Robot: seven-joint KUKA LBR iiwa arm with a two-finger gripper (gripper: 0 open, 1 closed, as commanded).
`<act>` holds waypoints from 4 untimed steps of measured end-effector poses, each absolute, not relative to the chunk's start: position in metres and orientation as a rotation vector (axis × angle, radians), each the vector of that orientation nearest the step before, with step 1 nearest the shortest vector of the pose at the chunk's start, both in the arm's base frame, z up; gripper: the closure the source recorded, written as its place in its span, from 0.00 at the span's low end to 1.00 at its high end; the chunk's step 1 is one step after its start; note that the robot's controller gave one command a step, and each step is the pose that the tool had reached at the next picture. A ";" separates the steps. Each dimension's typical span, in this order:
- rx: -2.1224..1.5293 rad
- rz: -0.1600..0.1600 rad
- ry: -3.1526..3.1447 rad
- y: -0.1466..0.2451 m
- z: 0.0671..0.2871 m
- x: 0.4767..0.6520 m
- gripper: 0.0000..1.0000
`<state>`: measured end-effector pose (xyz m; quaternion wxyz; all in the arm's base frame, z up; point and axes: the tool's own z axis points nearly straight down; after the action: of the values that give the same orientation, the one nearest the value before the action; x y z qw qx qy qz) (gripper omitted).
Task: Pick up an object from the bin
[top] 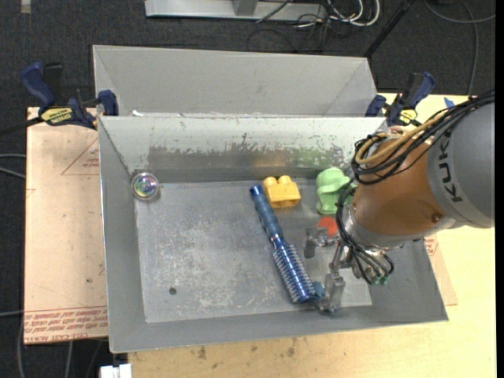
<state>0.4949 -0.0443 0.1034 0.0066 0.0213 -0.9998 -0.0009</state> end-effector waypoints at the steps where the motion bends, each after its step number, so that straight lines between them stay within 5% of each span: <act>1: 0.049 -0.002 -3.144 -0.024 0.089 0.482 0.00; 2: 0.114 -0.004 -3.141 0.011 0.091 0.488 0.00; 3: 0.218 0.005 -3.136 -0.078 0.091 0.487 0.00; 4: 0.345 0.003 -3.139 -0.066 0.072 0.486 0.00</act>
Offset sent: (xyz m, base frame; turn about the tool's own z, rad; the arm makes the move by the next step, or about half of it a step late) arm -0.0140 0.0186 -0.0143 0.0121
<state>0.4859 -0.0663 0.0723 -0.0081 0.1094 -0.9940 0.0008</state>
